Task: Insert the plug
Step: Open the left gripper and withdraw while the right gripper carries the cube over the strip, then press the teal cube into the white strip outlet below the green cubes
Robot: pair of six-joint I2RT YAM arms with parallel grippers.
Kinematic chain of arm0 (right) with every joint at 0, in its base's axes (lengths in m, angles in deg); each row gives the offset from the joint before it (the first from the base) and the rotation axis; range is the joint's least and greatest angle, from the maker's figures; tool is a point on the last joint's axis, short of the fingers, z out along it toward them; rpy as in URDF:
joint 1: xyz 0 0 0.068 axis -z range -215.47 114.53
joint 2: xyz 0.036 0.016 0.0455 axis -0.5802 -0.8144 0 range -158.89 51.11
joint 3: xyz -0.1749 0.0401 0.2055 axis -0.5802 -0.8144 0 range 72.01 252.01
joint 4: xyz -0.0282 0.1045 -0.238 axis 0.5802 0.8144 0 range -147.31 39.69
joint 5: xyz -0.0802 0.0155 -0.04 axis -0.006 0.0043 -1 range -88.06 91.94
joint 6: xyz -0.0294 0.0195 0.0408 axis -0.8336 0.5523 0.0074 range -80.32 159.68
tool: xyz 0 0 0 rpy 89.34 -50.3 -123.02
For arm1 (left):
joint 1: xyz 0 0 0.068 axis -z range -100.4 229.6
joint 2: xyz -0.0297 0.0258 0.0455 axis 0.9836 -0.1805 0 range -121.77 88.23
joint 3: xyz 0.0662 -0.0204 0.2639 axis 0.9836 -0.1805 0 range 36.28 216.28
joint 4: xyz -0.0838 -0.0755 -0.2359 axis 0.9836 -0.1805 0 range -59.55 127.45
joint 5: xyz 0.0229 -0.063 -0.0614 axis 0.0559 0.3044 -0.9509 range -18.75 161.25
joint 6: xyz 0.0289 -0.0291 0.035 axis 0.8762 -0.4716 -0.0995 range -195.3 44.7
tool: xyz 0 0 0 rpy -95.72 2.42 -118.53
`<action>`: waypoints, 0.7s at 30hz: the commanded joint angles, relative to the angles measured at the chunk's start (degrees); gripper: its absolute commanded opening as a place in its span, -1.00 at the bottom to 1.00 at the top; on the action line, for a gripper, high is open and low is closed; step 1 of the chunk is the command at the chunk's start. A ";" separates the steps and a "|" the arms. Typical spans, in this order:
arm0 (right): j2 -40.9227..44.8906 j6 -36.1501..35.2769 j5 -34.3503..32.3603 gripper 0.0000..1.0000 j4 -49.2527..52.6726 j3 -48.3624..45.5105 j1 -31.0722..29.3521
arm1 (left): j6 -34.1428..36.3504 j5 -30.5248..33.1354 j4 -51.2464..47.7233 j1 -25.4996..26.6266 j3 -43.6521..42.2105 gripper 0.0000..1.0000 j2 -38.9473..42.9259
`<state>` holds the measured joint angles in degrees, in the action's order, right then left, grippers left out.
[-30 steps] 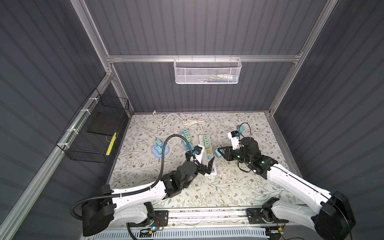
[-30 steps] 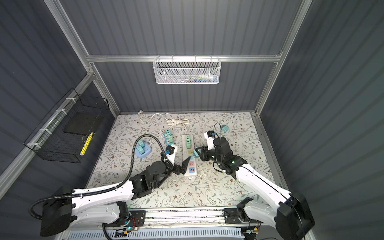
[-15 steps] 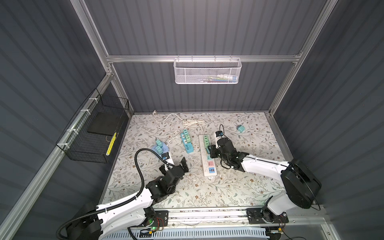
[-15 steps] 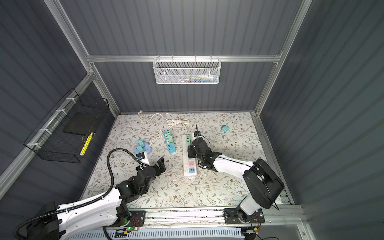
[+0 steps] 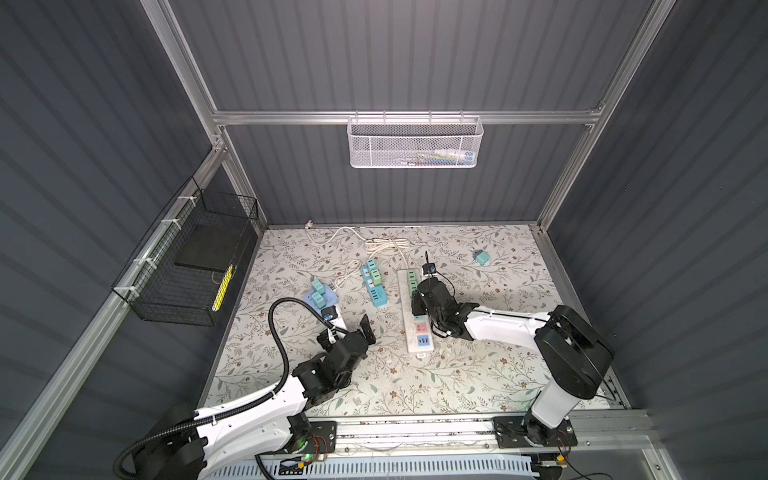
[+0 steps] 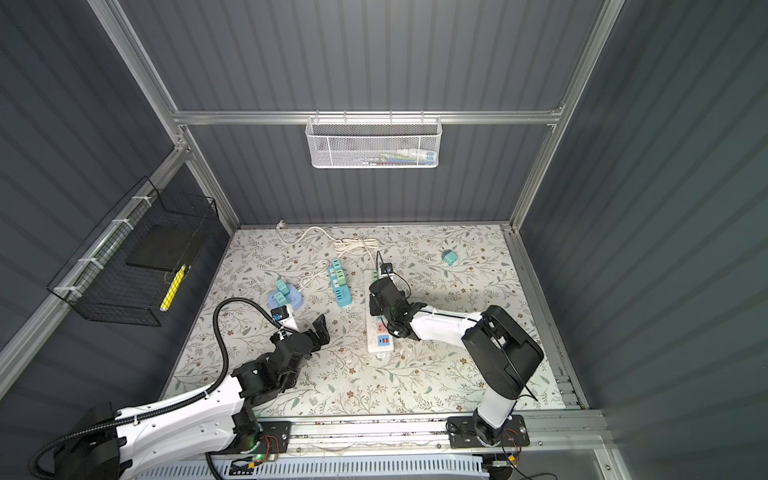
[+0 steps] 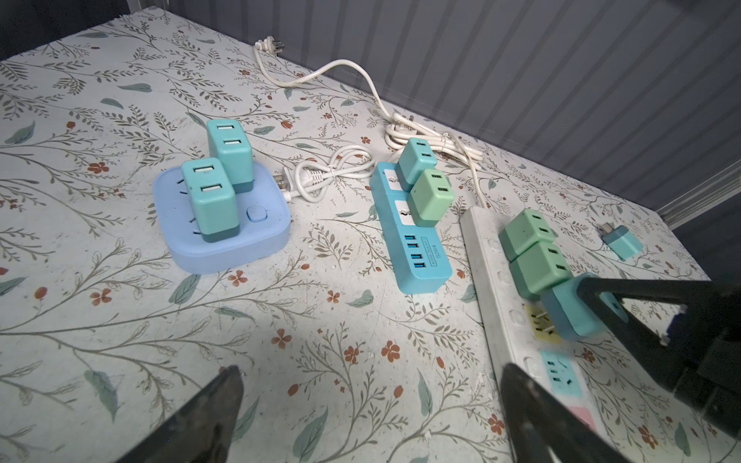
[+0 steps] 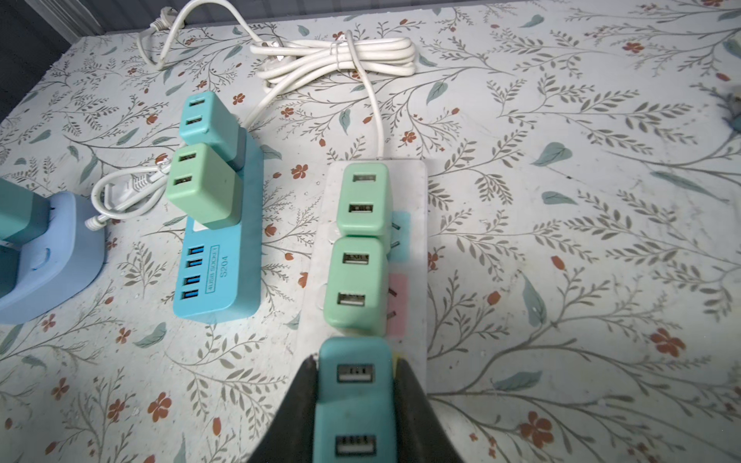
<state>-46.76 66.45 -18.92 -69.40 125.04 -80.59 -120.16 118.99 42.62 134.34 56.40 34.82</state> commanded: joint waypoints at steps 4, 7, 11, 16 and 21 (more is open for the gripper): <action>-1.10 0.65 -2.98 -0.74 1.96 1.45 -0.23 | -0.60 -0.68 -0.59 -0.09 1.30 1.00 -1.29; -1.17 1.27 -2.66 -0.74 2.73 1.46 -0.23 | -0.04 -0.46 -0.70 -0.16 1.41 1.00 -0.93; -1.58 1.94 -1.43 -0.74 3.37 1.54 -0.33 | 0.63 -0.20 -0.69 -0.25 1.50 1.00 -0.63; -1.97 3.00 -2.02 -0.74 3.32 1.48 -0.78 | 0.83 -0.15 -0.92 -0.29 1.68 1.00 -0.47; -2.93 3.63 -2.08 -0.74 2.77 1.28 -0.82 | 0.52 -0.45 -1.12 -0.29 1.59 1.00 -0.01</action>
<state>-48.09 69.14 -20.58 -68.46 125.85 -81.01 -120.05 118.32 42.56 134.27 56.47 33.84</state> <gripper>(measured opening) 0.282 0.999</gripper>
